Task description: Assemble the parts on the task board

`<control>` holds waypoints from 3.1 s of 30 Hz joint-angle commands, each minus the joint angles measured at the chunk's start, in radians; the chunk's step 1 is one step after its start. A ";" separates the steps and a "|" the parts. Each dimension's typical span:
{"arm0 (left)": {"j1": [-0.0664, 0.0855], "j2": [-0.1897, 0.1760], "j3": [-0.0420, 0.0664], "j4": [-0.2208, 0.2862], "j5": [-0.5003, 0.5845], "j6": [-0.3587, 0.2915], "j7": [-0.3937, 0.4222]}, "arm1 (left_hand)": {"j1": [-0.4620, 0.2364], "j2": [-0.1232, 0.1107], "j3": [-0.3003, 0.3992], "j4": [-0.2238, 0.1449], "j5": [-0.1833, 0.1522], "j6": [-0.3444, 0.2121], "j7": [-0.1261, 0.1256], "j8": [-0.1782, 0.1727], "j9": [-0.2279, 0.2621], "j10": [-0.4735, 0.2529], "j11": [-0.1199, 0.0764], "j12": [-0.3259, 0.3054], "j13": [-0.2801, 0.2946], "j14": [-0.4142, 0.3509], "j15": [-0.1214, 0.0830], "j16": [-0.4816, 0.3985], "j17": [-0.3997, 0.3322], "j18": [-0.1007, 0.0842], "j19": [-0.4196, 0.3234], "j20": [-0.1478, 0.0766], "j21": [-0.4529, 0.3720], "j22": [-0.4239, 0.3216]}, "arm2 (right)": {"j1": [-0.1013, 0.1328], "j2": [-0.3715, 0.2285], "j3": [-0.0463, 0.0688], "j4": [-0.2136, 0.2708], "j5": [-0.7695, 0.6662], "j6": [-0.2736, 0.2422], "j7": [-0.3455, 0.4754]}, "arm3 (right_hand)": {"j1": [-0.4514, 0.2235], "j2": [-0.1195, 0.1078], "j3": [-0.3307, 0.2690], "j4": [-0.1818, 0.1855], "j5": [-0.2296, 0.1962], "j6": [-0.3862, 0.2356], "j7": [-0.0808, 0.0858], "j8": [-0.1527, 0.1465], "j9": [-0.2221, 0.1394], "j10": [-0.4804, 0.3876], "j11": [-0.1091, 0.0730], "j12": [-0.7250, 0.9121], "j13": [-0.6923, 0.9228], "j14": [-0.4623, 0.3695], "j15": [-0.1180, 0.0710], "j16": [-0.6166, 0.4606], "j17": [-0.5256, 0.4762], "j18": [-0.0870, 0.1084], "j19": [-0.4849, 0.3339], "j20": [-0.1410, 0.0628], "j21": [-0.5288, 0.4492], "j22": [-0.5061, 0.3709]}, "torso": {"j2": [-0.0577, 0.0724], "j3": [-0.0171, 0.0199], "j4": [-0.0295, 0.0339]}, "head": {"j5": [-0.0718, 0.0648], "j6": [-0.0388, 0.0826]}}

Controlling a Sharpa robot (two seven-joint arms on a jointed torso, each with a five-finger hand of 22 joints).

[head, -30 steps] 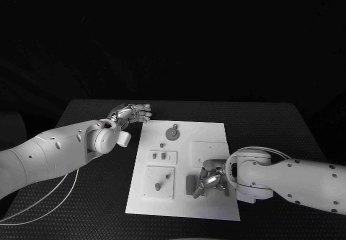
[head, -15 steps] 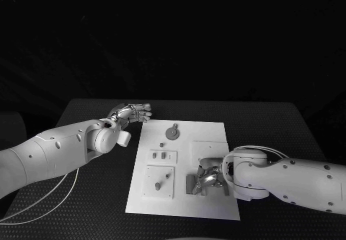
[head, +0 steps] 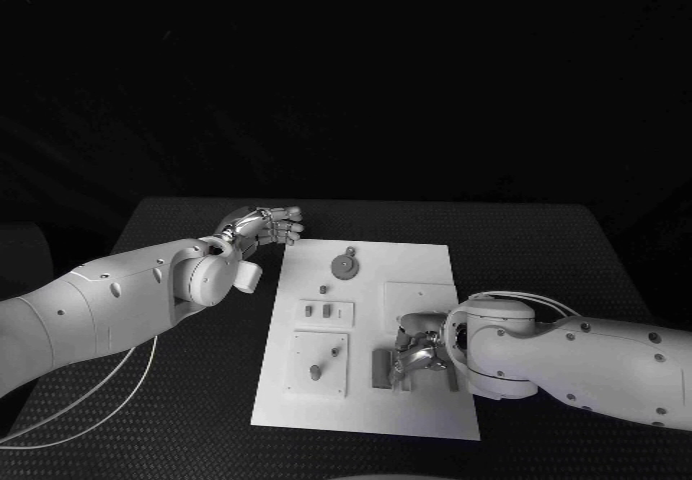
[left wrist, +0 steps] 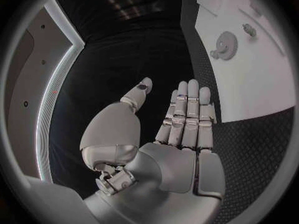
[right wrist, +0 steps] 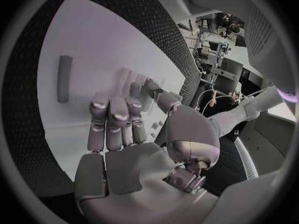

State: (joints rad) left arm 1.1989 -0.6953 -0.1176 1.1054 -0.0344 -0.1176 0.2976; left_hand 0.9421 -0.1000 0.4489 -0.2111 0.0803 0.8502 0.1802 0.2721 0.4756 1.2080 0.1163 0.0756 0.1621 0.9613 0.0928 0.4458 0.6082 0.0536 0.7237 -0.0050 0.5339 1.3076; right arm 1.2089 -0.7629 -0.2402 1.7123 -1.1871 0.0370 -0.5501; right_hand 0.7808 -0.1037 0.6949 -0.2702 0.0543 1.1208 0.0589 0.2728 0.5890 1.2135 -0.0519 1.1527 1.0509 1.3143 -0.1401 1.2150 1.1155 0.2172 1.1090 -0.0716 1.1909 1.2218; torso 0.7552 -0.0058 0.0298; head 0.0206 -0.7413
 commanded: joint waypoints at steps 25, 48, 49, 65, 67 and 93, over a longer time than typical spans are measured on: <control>0.001 -0.002 0.000 0.002 0.002 0.017 0.006 | -0.009 -0.001 0.002 0.004 -0.007 -0.006 0.000 0.007 -0.002 0.005 -0.001 -0.003 -0.001 0.000 0.005 -0.006 0.003 0.012 -0.001 0.003 -0.004 0.020 | 0.059 -0.206 0.010 -0.036 0.160 0.002 0.091 | -0.005 -0.102 -0.006 0.053 -0.005 -0.019 0.009 0.007 0.014 0.009 0.010 0.003 0.026 0.001 -0.002 -0.003 0.003 0.045 0.001 -0.006 0.012 -0.012 | 0.000 0.0009 -0.0010 | -0.018 0.018; 0.001 -0.006 0.000 0.003 0.001 0.016 0.007 | -0.010 -0.002 0.001 0.004 -0.007 -0.005 -0.001 0.008 -0.002 0.006 -0.001 -0.002 -0.001 0.000 0.005 -0.008 0.004 0.012 -0.001 0.003 -0.004 0.020 | 0.029 -0.219 0.006 0.008 0.018 0.093 -0.028 | -0.022 -0.128 -0.009 0.094 -0.005 -0.079 0.021 0.010 0.078 -0.012 0.022 -0.007 0.039 -0.008 0.010 -0.005 0.008 0.045 -0.017 -0.001 0.017 -0.016 | 0.001 -0.0003 0.0008 | -0.033 0.016; 0.001 -0.006 0.000 0.003 0.001 0.017 0.007 | -0.010 -0.002 0.001 0.004 -0.007 -0.005 -0.001 0.008 -0.002 0.006 -0.001 -0.002 -0.001 0.000 0.005 -0.008 0.004 0.012 -0.001 0.003 -0.004 0.020 | 0.023 -0.216 0.006 0.007 0.017 0.093 -0.029 | -0.022 -0.127 -0.009 0.094 -0.005 -0.078 0.021 0.010 0.078 -0.012 0.022 -0.007 0.039 -0.008 0.010 -0.005 0.008 0.045 -0.017 0.000 0.018 -0.016 | 0.001 -0.0003 0.0004 | -0.033 0.015; 0.001 -0.011 0.000 0.005 0.001 0.017 0.008 | -0.010 -0.002 0.001 0.004 -0.007 -0.005 -0.001 0.008 -0.002 0.006 -0.001 -0.002 -0.001 0.000 0.006 -0.009 0.005 0.012 -0.001 0.003 -0.004 0.020 | -0.015 -0.183 0.001 -0.004 -0.027 0.095 -0.032 | -0.033 -0.118 -0.023 0.095 -0.005 -0.070 0.020 0.008 0.074 -0.011 0.020 -0.007 0.041 -0.008 0.010 -0.004 0.009 0.045 -0.020 0.001 0.020 -0.016 | 0.000 0.0007 -0.0002 | -0.027 0.006; 0.001 -0.011 0.000 0.005 0.001 0.018 0.008 | -0.011 -0.002 0.001 0.004 -0.007 -0.005 -0.001 0.008 -0.002 0.006 -0.001 -0.002 -0.001 0.000 0.006 -0.009 0.005 0.012 -0.001 0.003 -0.004 0.020 | -0.022 -0.174 0.000 -0.004 -0.040 0.081 -0.033 | -0.033 -0.118 -0.024 0.095 -0.005 -0.070 0.020 0.007 0.074 -0.011 0.020 -0.007 0.041 -0.008 0.010 -0.004 0.009 0.045 -0.021 0.001 0.020 -0.016 | 0.000 0.0008 -0.0006 | -0.027 0.006; 0.001 -0.015 0.000 0.009 0.001 0.023 0.004 | -0.012 0.000 0.001 0.006 -0.008 -0.006 -0.001 0.009 -0.002 0.008 -0.002 -0.002 -0.001 0.001 0.006 -0.010 0.007 0.012 -0.001 0.003 -0.004 0.020 | -0.064 -0.116 -0.004 -0.003 -0.314 0.068 -0.047 | 0.084 -0.052 0.042 -0.017 -0.006 -0.053 0.018 -0.007 0.058 -0.005 0.018 -0.012 0.044 -0.005 0.009 -0.008 0.008 0.045 -0.027 0.001 0.025 -0.024 | 0.000 -0.0003 0.0006 | -0.026 0.001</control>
State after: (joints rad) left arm 1.1988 -0.7103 -0.1182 1.1113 -0.0347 -0.1112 0.2960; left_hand 0.9421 -0.1000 0.4489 -0.2111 0.0765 0.8502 0.1803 0.2759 0.4742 1.2080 0.1162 0.0756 0.1622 0.9613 0.0928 0.4420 0.6134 0.0501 0.7237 -0.0051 0.5340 1.3075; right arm 1.1611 -0.8821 -0.2312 1.7190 -1.4575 0.0883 -0.5885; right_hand 0.8476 -0.1616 0.7299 -0.2851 0.0528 1.0705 0.0681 0.5346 0.6469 1.2027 -0.0375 1.1443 1.0943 1.3093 -0.1321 1.2102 1.1248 0.2091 1.0872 -0.0720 1.2117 1.1985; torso 0.7552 -0.0059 0.0299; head -0.0048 -0.7410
